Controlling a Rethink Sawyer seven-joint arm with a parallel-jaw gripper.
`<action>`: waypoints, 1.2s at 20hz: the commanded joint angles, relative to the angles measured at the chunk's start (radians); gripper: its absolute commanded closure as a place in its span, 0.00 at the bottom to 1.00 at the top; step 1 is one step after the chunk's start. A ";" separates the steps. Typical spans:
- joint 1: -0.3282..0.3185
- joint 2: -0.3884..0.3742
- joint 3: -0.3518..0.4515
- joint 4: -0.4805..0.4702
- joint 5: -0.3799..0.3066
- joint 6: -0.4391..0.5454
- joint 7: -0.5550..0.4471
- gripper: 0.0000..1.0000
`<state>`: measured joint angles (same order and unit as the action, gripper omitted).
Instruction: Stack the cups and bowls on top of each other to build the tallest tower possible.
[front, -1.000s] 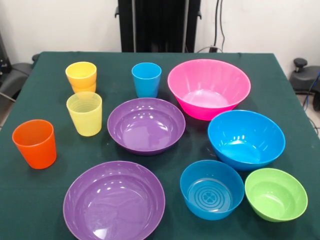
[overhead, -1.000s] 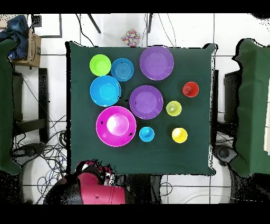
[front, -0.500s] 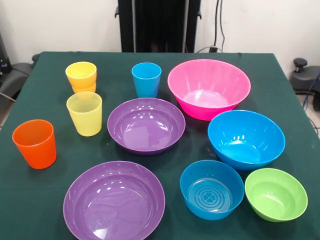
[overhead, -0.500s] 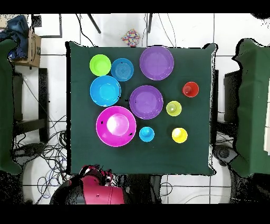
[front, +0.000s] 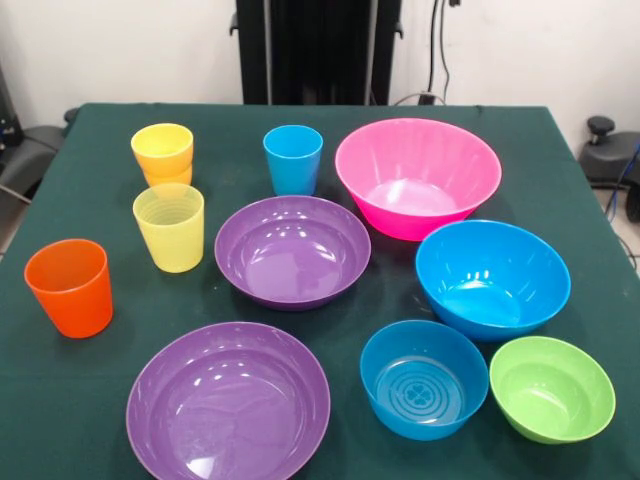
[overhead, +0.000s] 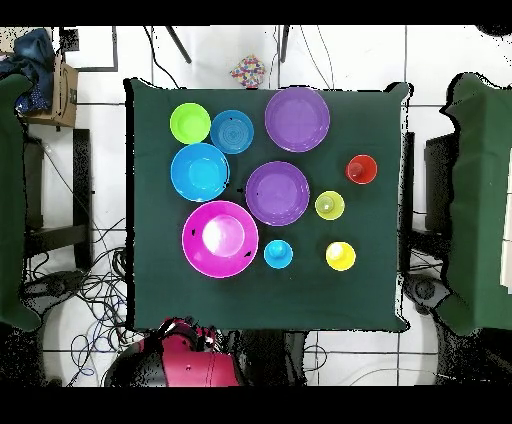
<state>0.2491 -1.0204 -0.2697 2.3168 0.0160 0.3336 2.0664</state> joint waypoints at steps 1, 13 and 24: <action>-0.024 0.164 0.113 0.060 0.004 -0.126 0.149 0.00; -0.051 0.385 0.153 0.056 0.002 -0.348 0.189 0.00; -0.052 0.539 0.181 0.036 -0.008 -0.521 0.203 0.00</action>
<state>0.2075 -0.6000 -0.2076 2.3440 0.0185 -0.0874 2.0668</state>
